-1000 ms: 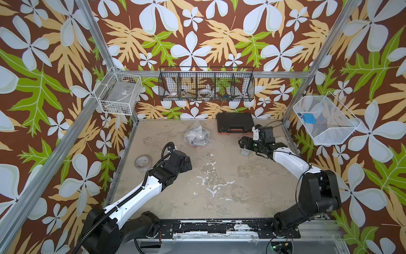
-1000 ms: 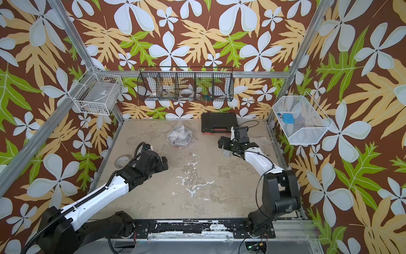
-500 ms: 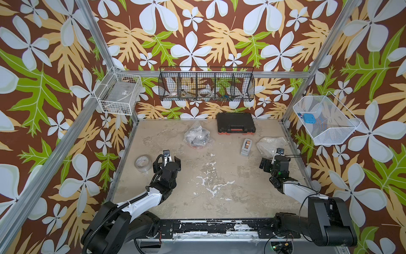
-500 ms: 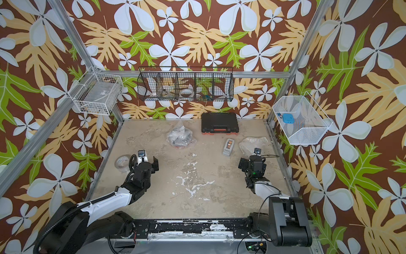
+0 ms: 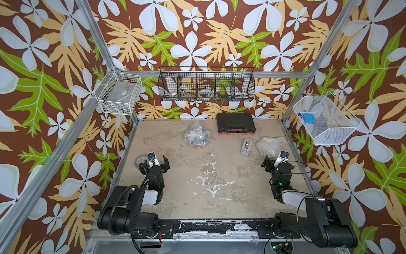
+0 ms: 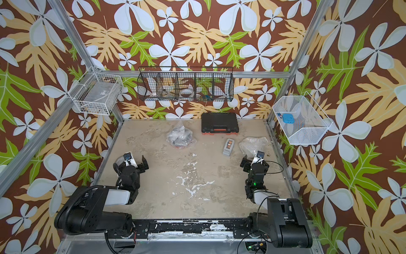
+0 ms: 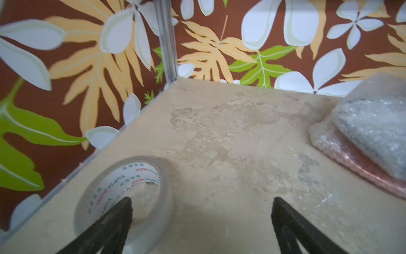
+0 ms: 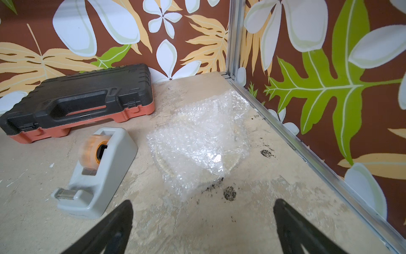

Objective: Wrap dinner plates in bubble wrap
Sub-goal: Reset both arms

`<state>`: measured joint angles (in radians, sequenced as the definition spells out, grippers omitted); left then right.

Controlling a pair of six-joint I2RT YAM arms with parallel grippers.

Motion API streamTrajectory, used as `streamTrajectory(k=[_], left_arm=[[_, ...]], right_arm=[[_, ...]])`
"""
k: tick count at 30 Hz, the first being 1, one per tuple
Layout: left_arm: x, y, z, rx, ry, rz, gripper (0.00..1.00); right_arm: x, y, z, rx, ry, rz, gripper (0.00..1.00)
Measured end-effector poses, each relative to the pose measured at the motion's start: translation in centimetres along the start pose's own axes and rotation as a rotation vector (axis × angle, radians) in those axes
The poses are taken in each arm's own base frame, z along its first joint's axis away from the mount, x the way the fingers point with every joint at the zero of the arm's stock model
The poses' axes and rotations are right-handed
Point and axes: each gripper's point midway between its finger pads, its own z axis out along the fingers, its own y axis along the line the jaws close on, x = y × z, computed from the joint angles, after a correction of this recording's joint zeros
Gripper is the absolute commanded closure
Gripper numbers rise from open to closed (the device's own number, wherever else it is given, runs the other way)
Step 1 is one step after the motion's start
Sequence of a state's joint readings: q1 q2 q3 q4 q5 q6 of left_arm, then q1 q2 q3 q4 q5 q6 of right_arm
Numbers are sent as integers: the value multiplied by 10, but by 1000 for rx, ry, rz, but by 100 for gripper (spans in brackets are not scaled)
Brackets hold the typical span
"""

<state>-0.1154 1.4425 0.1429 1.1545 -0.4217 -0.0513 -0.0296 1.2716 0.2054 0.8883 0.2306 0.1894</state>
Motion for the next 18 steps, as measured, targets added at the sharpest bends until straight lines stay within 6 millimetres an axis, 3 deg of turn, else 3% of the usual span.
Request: streamTrajectory(k=[4,8,12,18], left_arm=[[-12,-6,0,46,-55,-30,0],[-20,-11,-2,77,-87,-44,0],[-23,-13,-2,89,-97,-47,0],[-24,-14,-2,91,-102,-49,0]], right_arm=[[-4,6,4,-29,-35,-30,0],[6,12,5,-61,-29,-60,0],[12,24,8,-108,-34,-93,0],[4,32,8,-116,-69,-120,0]])
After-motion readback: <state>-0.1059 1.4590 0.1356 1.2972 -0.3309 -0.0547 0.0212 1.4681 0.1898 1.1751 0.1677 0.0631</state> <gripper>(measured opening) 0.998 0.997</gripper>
